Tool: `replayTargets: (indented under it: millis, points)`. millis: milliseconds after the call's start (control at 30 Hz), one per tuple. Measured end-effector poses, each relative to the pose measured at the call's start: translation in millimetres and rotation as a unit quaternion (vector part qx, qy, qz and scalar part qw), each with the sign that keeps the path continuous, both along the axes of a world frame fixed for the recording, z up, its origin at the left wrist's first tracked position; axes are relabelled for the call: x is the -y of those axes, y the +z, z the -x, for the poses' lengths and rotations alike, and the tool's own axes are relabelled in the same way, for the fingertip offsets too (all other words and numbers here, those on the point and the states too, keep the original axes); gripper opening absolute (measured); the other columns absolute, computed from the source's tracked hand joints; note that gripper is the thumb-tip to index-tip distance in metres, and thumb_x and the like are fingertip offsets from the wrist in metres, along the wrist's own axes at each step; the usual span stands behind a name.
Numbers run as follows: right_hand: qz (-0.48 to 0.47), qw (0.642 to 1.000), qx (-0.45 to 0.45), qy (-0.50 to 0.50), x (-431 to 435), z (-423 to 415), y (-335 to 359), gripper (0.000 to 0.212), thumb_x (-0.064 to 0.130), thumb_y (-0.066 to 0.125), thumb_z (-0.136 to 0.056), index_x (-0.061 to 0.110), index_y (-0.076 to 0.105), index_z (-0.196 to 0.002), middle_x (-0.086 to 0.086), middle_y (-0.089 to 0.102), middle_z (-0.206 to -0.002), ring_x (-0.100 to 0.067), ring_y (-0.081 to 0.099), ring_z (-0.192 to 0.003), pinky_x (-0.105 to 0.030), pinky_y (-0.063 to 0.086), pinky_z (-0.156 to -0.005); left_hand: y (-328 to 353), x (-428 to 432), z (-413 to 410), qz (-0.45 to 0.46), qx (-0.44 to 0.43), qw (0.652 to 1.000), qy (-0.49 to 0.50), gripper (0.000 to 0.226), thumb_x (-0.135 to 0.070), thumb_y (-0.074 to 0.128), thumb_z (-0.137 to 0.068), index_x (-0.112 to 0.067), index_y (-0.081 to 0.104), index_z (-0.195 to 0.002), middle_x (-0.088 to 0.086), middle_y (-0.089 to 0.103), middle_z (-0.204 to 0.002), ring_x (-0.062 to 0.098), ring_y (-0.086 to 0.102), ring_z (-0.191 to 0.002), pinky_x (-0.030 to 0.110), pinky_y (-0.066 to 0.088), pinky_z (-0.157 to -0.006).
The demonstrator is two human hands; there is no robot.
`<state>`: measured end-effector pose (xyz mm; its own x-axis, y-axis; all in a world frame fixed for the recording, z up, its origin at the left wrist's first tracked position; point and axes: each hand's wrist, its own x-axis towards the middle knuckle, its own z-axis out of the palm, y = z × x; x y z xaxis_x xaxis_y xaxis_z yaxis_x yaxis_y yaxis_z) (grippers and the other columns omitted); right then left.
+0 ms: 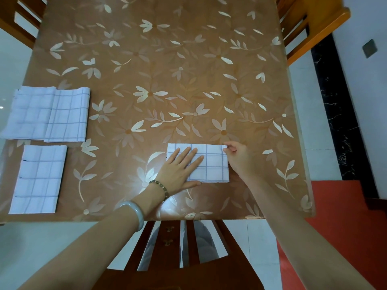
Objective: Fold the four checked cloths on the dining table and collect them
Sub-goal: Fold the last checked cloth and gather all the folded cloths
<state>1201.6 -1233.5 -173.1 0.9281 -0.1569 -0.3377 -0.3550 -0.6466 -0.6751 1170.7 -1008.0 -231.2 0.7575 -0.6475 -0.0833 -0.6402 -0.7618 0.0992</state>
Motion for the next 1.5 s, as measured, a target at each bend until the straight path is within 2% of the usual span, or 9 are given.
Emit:
replayTargets:
  millis: [167, 333, 500, 600, 700, 933, 1033, 1200, 1500]
  points:
    - [0.06, 0.996, 0.064, 0.018, 0, 4, -10, 0.027, 0.015, 0.058, -0.091, 0.01, 0.064, -0.116, -0.01, 0.057, -0.107, -0.017, 0.053, -0.09, -0.038, 0.049, -0.085, -3, 0, 1, 0.007, 0.008, 1.0, 0.001, 0.08, -0.07, 0.026, -0.087, -0.017, 0.035, -0.147, 0.014, 0.035, -0.151, 0.033, 0.034, -0.139, 0.051, 0.03, -0.112]
    - [0.193, 0.943, 0.219, 0.16, -36, 12, -21, 0.031, 0.002, 0.057, -0.086, 0.005, 0.063, -0.116, -0.018, 0.056, -0.124, -0.036, 0.052, -0.116, -0.047, 0.046, -0.095, -5, 0, 2, 0.005, 0.005, 1.0, 0.006, 0.079, -0.07, 0.028, -0.088, -0.018, 0.034, -0.147, 0.014, 0.034, -0.151, 0.032, 0.032, -0.14, 0.052, 0.029, -0.111]
    - [0.239, 0.909, 0.185, 0.286, -62, 22, -48, 0.046, 0.003, 0.059, -0.085, -0.002, 0.052, -0.131, -0.018, 0.052, -0.137, -0.031, 0.046, -0.131, -0.046, 0.028, -0.11, -9, 1, 3, 0.026, 0.01, 1.0, 0.005, 0.076, -0.069, 0.03, -0.09, -0.015, 0.046, -0.14, 0.014, 0.036, -0.15, 0.031, 0.033, -0.14, 0.053, 0.03, -0.11]
    - [0.252, 0.903, 0.163, 0.307, -53, 23, -48, 0.047, 0.016, 0.034, -0.093, -0.003, 0.049, -0.133, -0.018, 0.05, -0.139, -0.029, 0.045, -0.132, -0.043, 0.028, -0.111, -10, -1, 3, 0.018, 0.01, 1.0, 0.002, 0.077, -0.07, 0.031, -0.089, -0.016, 0.043, -0.142, 0.014, 0.031, -0.153, 0.03, 0.027, -0.142, 0.053, 0.027, -0.112]
    - [0.245, 0.905, 0.148, 0.314, -44, 21, -49, 0.051, 0.021, 0.026, -0.096, -0.003, 0.045, -0.137, -0.019, 0.045, -0.143, -0.03, 0.041, -0.135, -0.043, 0.023, -0.113, -8, -1, 4, 0.017, -0.002, 1.0, 0.008, 0.078, -0.069, 0.029, -0.09, -0.017, 0.035, -0.147, 0.012, 0.028, -0.154, 0.028, 0.024, -0.144, 0.051, 0.021, -0.115]
    - [0.265, 0.904, 0.151, 0.301, -39, 27, -54, 0.051, 0.022, 0.03, -0.097, 0.0, 0.038, -0.142, -0.017, 0.038, -0.148, -0.027, 0.033, -0.14, -0.042, 0.019, -0.115, 11, 16, -3, 0.064, 0.004, 0.995, 0.082, 0.053, -0.031, 0.037, -0.09, -0.004, 0.051, -0.134, 0.011, 0.054, -0.134, 0.029, 0.051, -0.124, 0.042, 0.03, -0.106]
    - [0.27, 0.903, 0.148, 0.3, -39, 27, -56, 0.053, 0.024, 0.031, -0.096, -0.001, 0.037, -0.142, -0.018, 0.036, -0.149, -0.026, 0.029, -0.142, -0.043, 0.019, -0.116, 14, 34, -8, 0.078, -0.015, 0.994, 0.073, 0.056, -0.023, 0.034, -0.089, 0.0, 0.043, -0.139, 0.015, 0.046, -0.143, 0.027, 0.042, -0.134, 0.043, 0.026, -0.113]
    - [0.288, 0.895, 0.149, 0.305, -38, 26, -55, 0.054, 0.025, 0.025, -0.097, -0.003, 0.037, -0.141, -0.02, 0.036, -0.148, -0.029, 0.031, -0.14, -0.048, 0.029, -0.114, 1, 32, -6, 0.024, -0.049, 0.992, 0.118, 0.06, -0.037, 0.025, -0.097, -0.008, 0.024, -0.149, 0.008, 0.025, -0.156, 0.018, 0.022, -0.144, 0.044, 0.014, -0.117]
    - [0.28, 0.903, 0.147, 0.292, -40, 26, -53, 0.055, 0.026, 0.024, -0.096, 0.0, 0.033, -0.144, -0.017, 0.033, -0.151, -0.026, 0.029, -0.142, -0.045, 0.024, -0.116, 5, -16, -7, -0.064, -0.039, 0.97, 0.231, 0.081, -0.067, 0.008, -0.091, -0.014, 0.005, -0.152, 0.001, 0.006, -0.159, 0.014, 0.004, -0.147, 0.046, -0.001, -0.119]
